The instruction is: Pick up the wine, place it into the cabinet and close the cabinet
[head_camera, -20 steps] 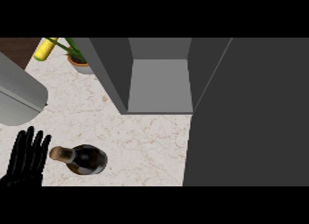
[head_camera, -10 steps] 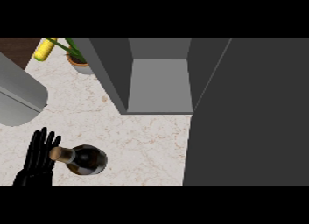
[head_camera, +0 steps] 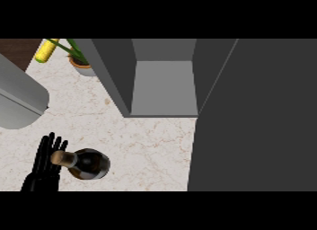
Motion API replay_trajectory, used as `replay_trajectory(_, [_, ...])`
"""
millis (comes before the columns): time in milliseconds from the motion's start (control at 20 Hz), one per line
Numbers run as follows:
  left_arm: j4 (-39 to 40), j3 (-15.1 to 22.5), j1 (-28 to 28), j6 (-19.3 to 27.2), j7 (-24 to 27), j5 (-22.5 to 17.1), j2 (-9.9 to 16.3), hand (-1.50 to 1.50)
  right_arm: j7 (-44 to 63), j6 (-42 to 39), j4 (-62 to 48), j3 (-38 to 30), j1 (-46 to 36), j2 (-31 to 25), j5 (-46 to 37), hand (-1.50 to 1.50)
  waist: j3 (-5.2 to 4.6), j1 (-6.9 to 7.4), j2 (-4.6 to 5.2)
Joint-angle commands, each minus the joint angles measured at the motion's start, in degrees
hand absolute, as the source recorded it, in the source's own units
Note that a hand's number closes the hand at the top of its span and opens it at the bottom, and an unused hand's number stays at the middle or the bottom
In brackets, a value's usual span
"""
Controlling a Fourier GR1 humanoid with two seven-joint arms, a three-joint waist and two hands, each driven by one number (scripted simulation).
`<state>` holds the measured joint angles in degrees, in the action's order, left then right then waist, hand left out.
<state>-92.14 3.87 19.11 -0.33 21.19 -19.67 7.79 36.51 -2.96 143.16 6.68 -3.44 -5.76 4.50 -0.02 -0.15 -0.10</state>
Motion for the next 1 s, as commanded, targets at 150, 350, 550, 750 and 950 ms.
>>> replay_trajectory(150, [7.47,-0.62,-1.22,-2.45,4.5,1.23,-1.31,-1.5,6.84,1.64,7.38,2.05,-1.48,0.47,0.88,-1.5,-0.02,0.12,0.01])
replay_trajectory(350, [10.17,-2.84,-2.89,-4.11,6.17,1.19,-0.1,-1.5,4.01,0.41,1.2,-4.31,-5.74,-0.73,5.65,-1.5,0.01,0.28,0.08])
replay_trajectory(550, [16.07,-0.91,-6.51,-2.7,8.13,3.68,-3.55,-1.5,3.48,-1.03,6.63,-4.14,1.03,-0.59,5.43,-1.5,0.01,-0.11,0.05])
replay_trajectory(750, [16.71,-2.19,-6.09,-3.85,8.56,3.14,-2.84,-1.5,8.22,1.5,9.19,1.12,-2.25,0.63,1.4,-1.5,-0.02,-0.01,0.0])
replay_trajectory(950, [24.02,-5.27,-10.07,-7.01,10.67,1.65,-1.57,-1.5,3.65,-0.3,7.09,-0.79,0.97,0.59,3.97,-1.5,0.0,-0.18,0.06])
